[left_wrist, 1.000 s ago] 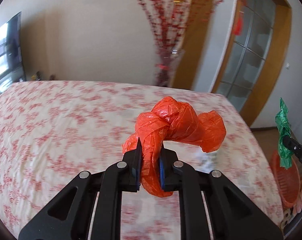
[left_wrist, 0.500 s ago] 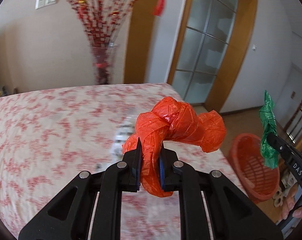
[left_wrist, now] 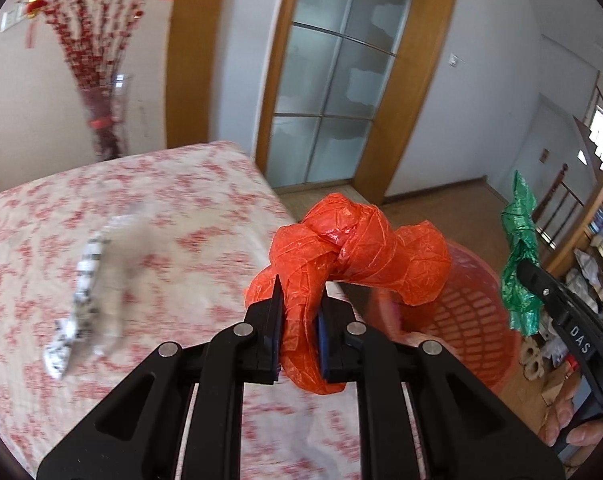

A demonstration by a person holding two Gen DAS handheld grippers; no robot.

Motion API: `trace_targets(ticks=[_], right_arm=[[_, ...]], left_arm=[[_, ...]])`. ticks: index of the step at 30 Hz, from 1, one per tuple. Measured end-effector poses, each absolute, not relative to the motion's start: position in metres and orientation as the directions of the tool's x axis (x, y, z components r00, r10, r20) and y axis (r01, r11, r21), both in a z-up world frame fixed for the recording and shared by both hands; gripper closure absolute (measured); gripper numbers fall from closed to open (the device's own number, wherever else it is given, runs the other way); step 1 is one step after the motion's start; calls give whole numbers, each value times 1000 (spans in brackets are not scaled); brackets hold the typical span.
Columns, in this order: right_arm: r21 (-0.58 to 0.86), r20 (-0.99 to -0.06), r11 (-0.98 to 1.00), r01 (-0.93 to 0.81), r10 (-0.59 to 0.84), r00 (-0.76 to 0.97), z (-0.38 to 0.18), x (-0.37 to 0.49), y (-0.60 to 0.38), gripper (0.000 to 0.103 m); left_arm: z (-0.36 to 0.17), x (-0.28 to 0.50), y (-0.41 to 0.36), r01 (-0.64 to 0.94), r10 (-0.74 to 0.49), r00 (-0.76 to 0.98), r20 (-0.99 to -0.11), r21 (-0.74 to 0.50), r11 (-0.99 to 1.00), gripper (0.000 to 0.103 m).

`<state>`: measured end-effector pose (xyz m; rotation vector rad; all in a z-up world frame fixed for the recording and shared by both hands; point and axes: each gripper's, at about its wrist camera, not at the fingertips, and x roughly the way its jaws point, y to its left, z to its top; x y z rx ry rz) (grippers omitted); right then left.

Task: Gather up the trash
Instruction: 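Carry the orange and green bags over the wastebasket and release both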

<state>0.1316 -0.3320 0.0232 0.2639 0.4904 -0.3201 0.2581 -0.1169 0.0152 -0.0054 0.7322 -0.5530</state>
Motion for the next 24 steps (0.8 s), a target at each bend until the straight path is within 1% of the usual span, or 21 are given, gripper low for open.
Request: trace_targets(ticks=[11,24], right_arm=[[189,-534,868,459,-301,790,-1,110,-388,91],[226,-551,833,504,-318,772,-20,108,-421,91]], left_arm=[[-2,243,-196,566,-551,508,-662,-226,793,90],[-26,234,-254,617,-561,427,-710,-225,754,90]])
